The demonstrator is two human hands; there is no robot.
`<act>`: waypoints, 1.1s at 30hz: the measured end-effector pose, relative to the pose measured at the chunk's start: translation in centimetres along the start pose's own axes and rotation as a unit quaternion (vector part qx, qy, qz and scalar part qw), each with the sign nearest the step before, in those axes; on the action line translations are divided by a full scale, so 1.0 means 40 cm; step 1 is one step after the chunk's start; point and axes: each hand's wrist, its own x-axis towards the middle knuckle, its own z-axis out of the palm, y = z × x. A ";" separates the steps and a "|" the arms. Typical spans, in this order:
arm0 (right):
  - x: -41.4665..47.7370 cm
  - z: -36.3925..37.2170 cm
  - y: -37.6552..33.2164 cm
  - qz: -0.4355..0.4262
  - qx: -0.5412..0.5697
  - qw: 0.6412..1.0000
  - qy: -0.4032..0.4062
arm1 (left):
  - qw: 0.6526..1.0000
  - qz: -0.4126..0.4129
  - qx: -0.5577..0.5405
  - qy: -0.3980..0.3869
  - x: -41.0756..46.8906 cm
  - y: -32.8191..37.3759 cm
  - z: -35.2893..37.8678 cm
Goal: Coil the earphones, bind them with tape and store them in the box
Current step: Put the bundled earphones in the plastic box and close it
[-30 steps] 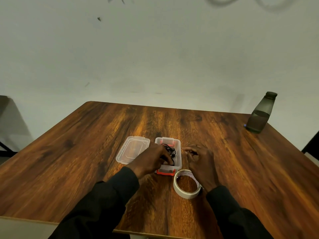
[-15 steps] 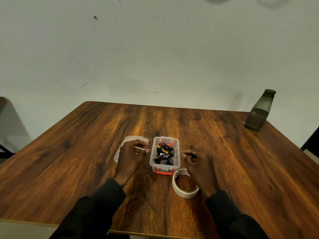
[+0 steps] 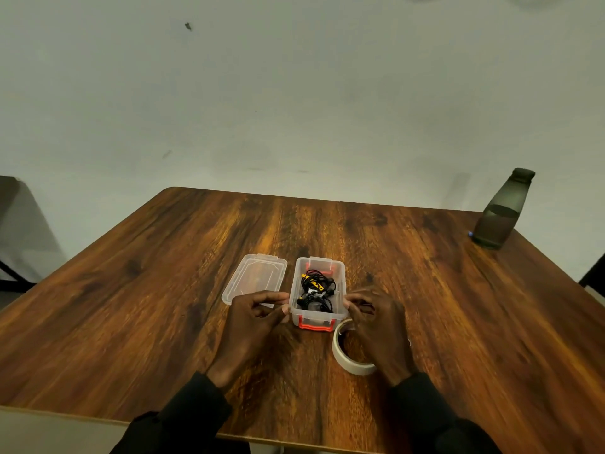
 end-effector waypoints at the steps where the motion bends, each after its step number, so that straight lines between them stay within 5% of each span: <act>1: -0.002 -0.007 0.001 -0.001 0.003 1.000 0.006 | 1.000 0.013 0.012 0.010 0.000 -0.001 -0.011; 18: -0.034 -0.056 -0.024 -0.036 0.009 0.998 0.059 | 0.967 0.061 0.247 -0.027 0.011 -0.072 -0.131; 26: -0.036 -0.060 -0.023 -0.025 0.003 0.997 0.067 | 0.958 0.186 0.188 0.112 0.007 -0.034 -0.129; 33: -0.004 -0.041 -0.031 -0.028 0.017 0.999 0.038 | 0.976 0.124 0.055 0.172 -0.010 0.015 -0.103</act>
